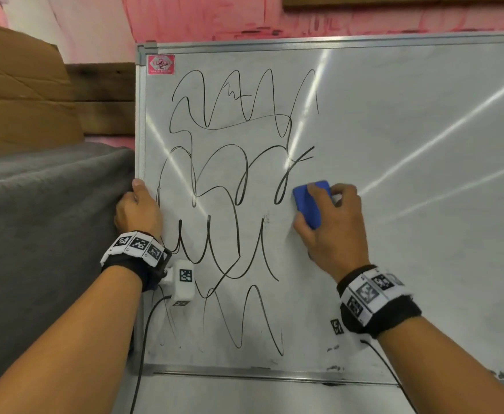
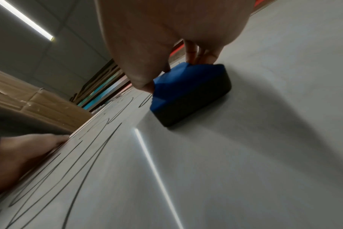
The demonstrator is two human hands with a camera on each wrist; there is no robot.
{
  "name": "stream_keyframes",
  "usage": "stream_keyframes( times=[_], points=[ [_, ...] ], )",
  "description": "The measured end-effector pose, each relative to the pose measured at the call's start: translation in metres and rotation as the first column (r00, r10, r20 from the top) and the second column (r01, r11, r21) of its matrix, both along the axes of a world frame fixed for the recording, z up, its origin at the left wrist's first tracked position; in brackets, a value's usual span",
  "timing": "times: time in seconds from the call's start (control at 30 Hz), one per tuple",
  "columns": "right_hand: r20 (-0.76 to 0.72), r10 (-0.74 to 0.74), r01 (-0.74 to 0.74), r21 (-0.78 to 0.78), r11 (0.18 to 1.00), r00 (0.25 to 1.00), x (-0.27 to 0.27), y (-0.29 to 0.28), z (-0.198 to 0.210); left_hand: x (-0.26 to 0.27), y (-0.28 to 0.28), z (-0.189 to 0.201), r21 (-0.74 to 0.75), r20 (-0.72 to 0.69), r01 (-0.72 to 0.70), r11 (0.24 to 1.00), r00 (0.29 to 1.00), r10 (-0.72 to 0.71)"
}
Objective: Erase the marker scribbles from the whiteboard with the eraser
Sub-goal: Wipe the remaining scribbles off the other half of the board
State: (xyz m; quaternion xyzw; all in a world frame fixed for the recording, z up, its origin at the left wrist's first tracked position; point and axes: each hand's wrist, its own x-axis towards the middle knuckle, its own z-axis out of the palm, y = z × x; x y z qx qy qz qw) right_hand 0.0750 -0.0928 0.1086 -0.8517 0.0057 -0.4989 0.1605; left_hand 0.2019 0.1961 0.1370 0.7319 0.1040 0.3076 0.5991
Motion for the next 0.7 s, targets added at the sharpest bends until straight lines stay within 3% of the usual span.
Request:
stream_keyframes(
  times=[0.1,0.33,0.57,0.7],
  points=[
    [0.018,0.003,-0.003,0.007,1.0,1.0,0.007,0.0,0.016,0.003,0.004,0.0,0.007,-0.022,0.018,1.0,1.0,-0.018],
    [-0.033,0.008,-0.011,-0.101,0.995,0.999,-0.005,0.0,-0.009,0.004,0.004,0.002,-0.022,-0.027,0.039,0.999,0.999,-0.039],
    [0.054,-0.002,0.005,-0.044,0.999,0.999,0.025,-0.008,0.064,0.003,0.003,0.003,-0.039,-0.033,0.028,0.999,0.999,-0.029],
    [0.052,0.0,0.002,-0.031,1.0,0.999,0.03,-0.004,0.071,0.004,0.004,0.003,-0.045,-0.03,0.032,0.998,0.999,-0.033]
  ],
)
